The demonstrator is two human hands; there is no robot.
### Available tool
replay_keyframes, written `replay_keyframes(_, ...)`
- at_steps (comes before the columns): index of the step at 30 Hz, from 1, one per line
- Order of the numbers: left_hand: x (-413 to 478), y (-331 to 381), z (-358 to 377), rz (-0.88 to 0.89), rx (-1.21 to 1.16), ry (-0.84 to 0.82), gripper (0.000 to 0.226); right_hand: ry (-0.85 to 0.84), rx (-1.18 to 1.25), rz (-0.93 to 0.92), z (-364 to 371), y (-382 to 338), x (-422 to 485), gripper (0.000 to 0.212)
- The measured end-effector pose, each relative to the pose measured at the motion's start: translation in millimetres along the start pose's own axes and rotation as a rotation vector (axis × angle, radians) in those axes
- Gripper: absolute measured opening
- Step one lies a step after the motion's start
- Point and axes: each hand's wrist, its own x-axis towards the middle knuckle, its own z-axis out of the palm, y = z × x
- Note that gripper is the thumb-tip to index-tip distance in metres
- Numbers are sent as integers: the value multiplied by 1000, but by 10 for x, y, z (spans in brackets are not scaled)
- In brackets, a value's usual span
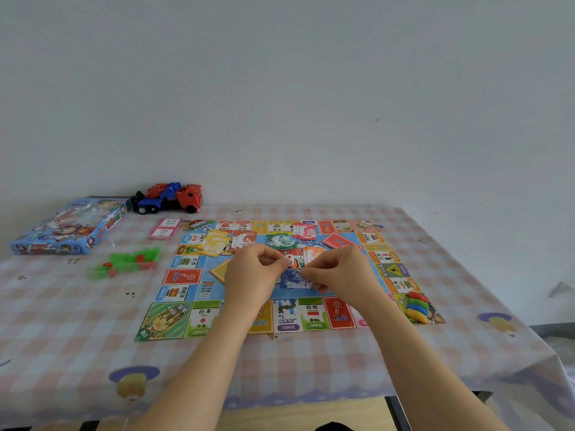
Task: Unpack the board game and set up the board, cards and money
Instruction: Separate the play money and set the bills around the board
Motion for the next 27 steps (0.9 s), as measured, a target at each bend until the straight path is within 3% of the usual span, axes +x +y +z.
replay_keyframes(15, 12, 25, 6, -11, -91, -33, 8, 5, -36, -2, -34, -64, -22, 9)
replay_keyframes(17, 28, 35, -16, 13, -125, 30, 17, 71, 78, 1, -69, -72, -22, 7)
replay_keyframes(19, 42, 72, -48, 2, -180, 49, 23, 125, 342, 74, -120, -81, -27, 6)
replay_keyframes(22, 24, 171, -50, -79, -351, -55, 17, 168, 734, 211, -161, -105, -37, 4)
replay_keyframes(27, -27, 286, 52, -141, -532, -122, 8, 159, 878, 273, -124, -141, -55, 3)
